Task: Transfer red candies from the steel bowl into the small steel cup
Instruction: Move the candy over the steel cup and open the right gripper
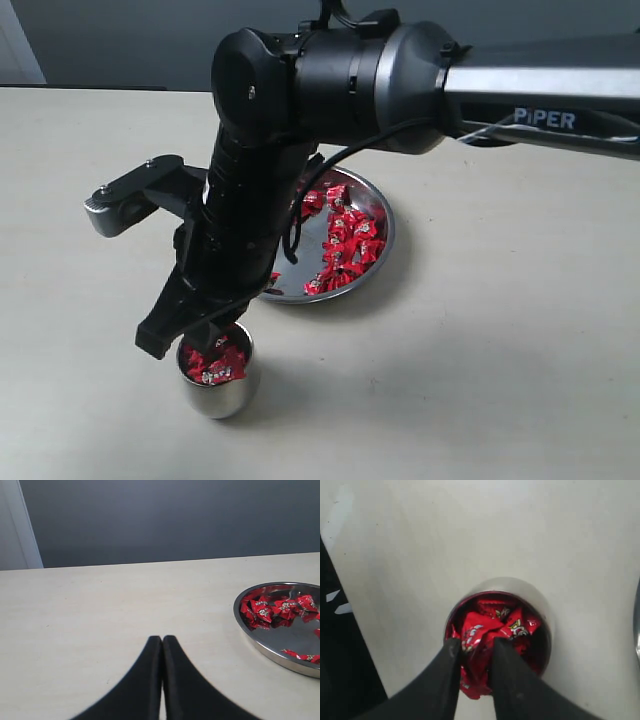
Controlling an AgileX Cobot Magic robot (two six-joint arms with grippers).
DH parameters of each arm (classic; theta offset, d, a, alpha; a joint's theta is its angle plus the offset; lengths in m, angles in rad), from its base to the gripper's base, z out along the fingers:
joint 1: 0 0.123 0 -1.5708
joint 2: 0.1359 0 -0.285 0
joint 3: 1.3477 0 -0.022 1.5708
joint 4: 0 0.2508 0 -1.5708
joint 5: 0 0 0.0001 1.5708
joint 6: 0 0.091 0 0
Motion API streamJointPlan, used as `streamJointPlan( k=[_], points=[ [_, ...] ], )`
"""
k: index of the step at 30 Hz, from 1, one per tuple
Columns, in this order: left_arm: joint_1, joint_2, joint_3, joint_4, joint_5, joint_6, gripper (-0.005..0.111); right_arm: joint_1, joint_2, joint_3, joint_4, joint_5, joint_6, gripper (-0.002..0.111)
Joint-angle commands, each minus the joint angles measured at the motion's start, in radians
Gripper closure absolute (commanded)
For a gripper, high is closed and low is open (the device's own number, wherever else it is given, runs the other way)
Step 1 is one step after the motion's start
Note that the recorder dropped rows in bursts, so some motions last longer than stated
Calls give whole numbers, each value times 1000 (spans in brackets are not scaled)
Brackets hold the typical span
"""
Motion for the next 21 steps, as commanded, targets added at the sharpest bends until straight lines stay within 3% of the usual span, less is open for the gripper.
streamJointPlan(
  k=[1,21],
  points=[
    [4,-5,2,2,-6,-2,106,-1,-4,1,-7,-3,-9,85],
    [4,-5,2,2,-6,-2,106,-1,-36,1,-134,-30,37,85]
  ],
)
